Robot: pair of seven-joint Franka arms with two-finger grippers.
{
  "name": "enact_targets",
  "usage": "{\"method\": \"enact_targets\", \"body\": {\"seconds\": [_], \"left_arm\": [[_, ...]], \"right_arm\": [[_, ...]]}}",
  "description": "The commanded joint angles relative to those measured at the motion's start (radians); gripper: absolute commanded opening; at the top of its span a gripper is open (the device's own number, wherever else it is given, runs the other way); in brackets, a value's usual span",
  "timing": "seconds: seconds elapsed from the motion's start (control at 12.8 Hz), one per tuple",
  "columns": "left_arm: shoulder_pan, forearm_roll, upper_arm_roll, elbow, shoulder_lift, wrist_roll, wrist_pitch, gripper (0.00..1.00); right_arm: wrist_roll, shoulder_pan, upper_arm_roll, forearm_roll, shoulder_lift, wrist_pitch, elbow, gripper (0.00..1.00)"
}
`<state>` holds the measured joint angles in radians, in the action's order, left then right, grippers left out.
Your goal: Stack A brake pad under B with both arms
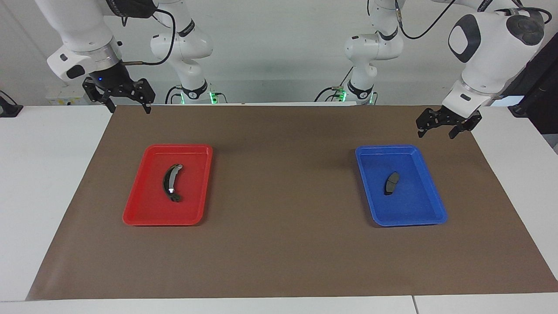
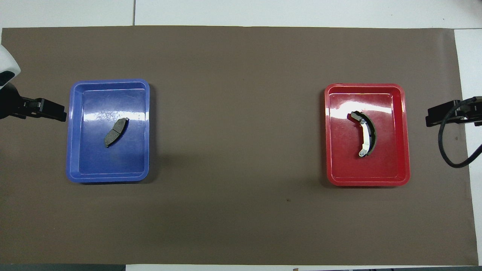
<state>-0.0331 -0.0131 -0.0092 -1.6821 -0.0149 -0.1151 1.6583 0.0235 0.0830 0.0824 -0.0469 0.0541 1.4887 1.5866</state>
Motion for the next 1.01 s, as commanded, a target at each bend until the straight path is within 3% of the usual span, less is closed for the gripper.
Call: {"method": "enact_targets", "body": {"seconds": [0.0,0.93], "left_arm": [[0.001,0.004,0.003,-0.016,0.009,0.008,0.012,0.99],[0.001,0.005,0.003,-0.016,0.009,0.008,0.012,0.99]], "right_arm": [[-0.025,-0.014,-0.003,0.013,-0.005,-0.01,-0.011,1.0],[-0.014,-0.012,-0.003,0.013,-0.004,-0.01,-0.007,1.0]]}}
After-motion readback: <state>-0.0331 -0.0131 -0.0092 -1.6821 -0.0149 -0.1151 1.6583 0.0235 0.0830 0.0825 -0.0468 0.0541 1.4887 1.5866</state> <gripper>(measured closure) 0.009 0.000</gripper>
